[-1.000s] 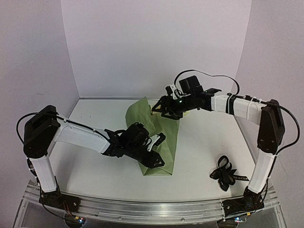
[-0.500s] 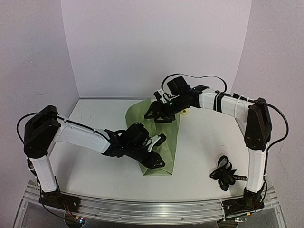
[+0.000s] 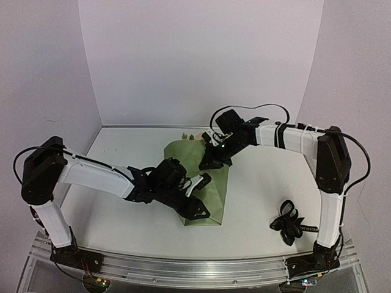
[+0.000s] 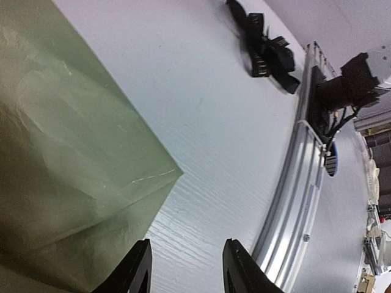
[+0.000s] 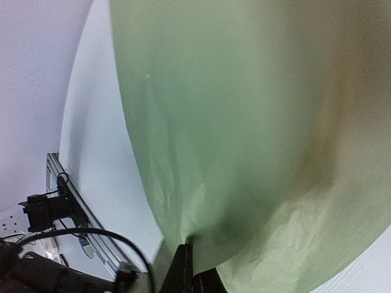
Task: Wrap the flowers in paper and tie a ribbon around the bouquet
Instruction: Adjust the 2/3-folded wrapping paper at the center of the board.
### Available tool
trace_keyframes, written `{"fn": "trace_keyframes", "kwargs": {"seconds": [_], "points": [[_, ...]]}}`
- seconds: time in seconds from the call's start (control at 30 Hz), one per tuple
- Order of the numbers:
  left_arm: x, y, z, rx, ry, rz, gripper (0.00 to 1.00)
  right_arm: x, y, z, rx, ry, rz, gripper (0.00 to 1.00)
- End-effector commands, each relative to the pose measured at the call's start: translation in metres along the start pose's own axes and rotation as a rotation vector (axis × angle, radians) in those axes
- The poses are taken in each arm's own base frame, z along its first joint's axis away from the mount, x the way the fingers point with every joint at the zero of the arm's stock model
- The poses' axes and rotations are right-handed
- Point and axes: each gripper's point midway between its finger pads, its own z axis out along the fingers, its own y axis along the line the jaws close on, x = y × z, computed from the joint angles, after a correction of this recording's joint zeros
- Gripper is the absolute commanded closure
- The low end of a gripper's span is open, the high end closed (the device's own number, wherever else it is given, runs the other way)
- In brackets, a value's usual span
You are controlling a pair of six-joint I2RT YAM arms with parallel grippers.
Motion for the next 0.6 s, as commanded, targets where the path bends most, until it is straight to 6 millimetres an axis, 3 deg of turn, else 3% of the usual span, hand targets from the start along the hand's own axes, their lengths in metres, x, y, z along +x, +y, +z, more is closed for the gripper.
{"fn": "trace_keyframes", "kwargs": {"seconds": [0.0, 0.13, 0.27, 0.4, 0.57], "points": [[-0.017, -0.047, -0.04, 0.136, -0.075, 0.053, 0.58, 0.011, -0.011, -0.021, 0.067, -0.025, -0.047, 1.0], [-0.006, -0.053, -0.05, 0.175, -0.065, 0.033, 0.59, 0.017, -0.029, -0.024, 0.103, -0.033, -0.032, 1.0], [-0.004, -0.044, -0.05, 0.165, -0.087, -0.006, 0.63, 0.015, -0.042, -0.027, 0.129, -0.048, -0.015, 1.0], [-0.009, -0.033, -0.053, 0.159, -0.118, -0.047, 0.65, 0.004, -0.053, -0.027, 0.138, -0.07, 0.017, 1.0], [-0.017, -0.03, -0.06, 0.164, -0.155, -0.058, 0.66, -0.02, -0.049, -0.023, 0.089, -0.093, 0.054, 1.0]]}}
